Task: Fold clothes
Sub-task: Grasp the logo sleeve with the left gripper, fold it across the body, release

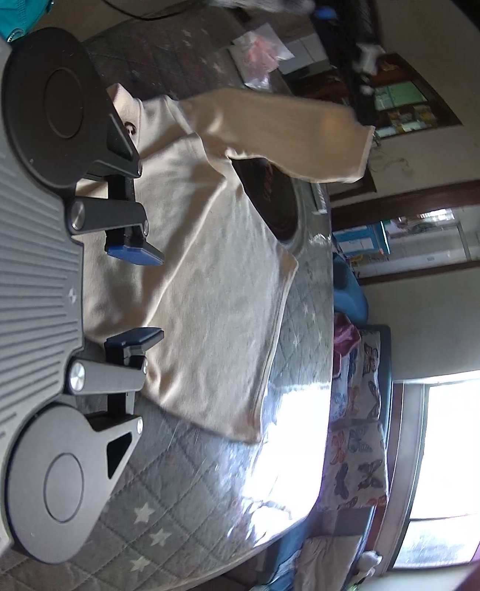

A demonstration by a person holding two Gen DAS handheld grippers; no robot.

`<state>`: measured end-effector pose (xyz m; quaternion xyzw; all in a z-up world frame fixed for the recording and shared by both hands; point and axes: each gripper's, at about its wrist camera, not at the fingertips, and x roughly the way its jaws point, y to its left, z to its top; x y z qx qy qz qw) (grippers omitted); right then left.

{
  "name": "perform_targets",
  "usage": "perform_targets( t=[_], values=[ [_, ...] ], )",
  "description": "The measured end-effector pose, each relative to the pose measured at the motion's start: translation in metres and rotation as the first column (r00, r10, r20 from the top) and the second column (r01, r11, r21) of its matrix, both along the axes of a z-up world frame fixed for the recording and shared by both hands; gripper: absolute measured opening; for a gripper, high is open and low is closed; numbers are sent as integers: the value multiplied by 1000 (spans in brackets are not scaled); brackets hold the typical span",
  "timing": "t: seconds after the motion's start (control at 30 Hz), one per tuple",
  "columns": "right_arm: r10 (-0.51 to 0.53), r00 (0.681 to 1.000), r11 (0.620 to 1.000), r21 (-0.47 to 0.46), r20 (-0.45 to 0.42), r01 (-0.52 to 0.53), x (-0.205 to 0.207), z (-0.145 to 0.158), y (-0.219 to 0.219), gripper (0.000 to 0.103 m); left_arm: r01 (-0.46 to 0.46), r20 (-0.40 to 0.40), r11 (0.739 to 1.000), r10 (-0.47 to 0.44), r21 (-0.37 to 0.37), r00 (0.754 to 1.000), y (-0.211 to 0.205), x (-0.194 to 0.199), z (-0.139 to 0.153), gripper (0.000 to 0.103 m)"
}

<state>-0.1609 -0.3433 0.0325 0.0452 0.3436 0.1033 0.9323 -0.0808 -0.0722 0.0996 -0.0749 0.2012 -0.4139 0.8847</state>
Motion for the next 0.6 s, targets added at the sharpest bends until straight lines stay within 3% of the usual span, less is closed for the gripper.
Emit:
perform_targets(
  t=[0.13, 0.3, 0.43, 0.6],
  values=[
    [-40, 999, 999, 24, -10, 41, -7, -3, -13, 37, 146, -66, 987, -141, 73, 988, -33, -16, -31, 5],
    [-63, 998, 997, 42, -10, 64, -12, -3, -20, 37, 246, -165, 953, -217, 175, 962, -55, -19, -68, 6],
    [-57, 998, 996, 67, -1, 57, -11, -1, -17, 37, 273, -195, 944, -237, 186, 952, -51, -20, -78, 13],
    [-8, 1000, 997, 78, -20, 10, -8, -6, -5, 37, 220, -156, 955, -191, 198, 969, -25, -16, -72, 13]
  ],
)
